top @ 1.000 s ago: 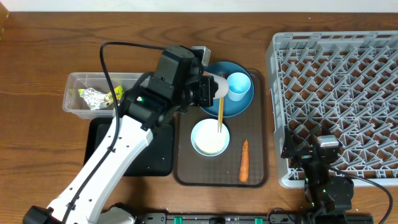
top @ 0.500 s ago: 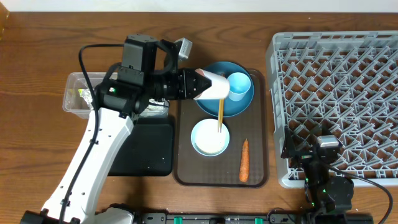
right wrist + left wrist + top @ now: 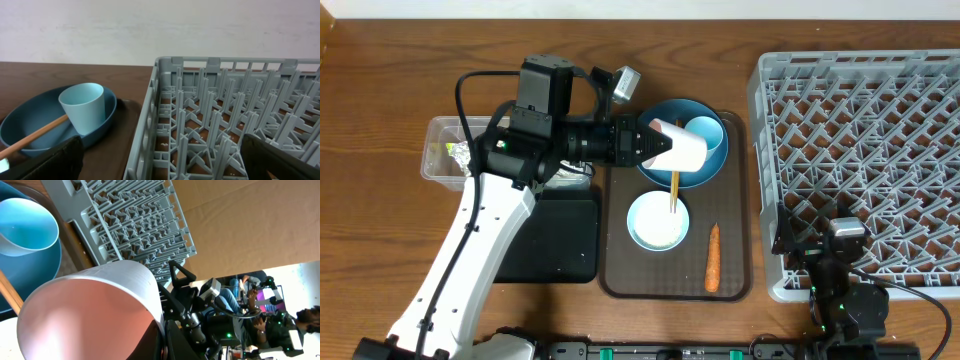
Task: Sort waste into correct bins and load items into the dishwasher rack
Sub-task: 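Lift the pink cup and turn it sideways toward the rack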
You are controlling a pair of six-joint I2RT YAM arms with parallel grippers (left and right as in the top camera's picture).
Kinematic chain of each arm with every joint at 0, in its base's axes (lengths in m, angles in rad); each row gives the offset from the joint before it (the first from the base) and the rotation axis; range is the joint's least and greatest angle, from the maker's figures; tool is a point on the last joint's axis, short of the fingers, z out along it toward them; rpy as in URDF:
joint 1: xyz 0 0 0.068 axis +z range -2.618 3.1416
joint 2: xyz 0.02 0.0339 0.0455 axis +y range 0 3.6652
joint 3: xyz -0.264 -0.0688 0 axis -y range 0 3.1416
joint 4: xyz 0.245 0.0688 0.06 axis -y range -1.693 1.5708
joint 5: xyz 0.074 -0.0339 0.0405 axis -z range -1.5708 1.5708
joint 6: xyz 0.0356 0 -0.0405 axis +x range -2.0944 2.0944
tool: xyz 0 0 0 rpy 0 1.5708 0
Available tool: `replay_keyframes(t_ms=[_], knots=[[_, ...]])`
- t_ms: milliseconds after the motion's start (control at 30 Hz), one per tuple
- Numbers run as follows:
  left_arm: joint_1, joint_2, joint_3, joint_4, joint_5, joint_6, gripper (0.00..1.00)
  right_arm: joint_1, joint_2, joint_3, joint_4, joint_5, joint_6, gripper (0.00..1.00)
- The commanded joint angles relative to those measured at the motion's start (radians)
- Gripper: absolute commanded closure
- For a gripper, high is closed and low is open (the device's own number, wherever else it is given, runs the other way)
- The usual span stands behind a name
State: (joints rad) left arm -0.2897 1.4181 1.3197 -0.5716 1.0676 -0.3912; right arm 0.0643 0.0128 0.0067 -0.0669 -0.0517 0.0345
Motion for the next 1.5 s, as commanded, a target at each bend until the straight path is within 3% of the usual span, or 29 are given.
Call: replay_keyframes(t_ms=[0,1467], knots=[[0.002,0.013,-0.003,0.005,0.024,0.021,0.93,0.029,0.0,-0.001,-0.004,0.003,0.01,0.01],[0.002,0.013,-0.003,0.005,0.024,0.04,0.94,0.029,0.001,-0.001,-0.004,0.003,0.01,0.01]])
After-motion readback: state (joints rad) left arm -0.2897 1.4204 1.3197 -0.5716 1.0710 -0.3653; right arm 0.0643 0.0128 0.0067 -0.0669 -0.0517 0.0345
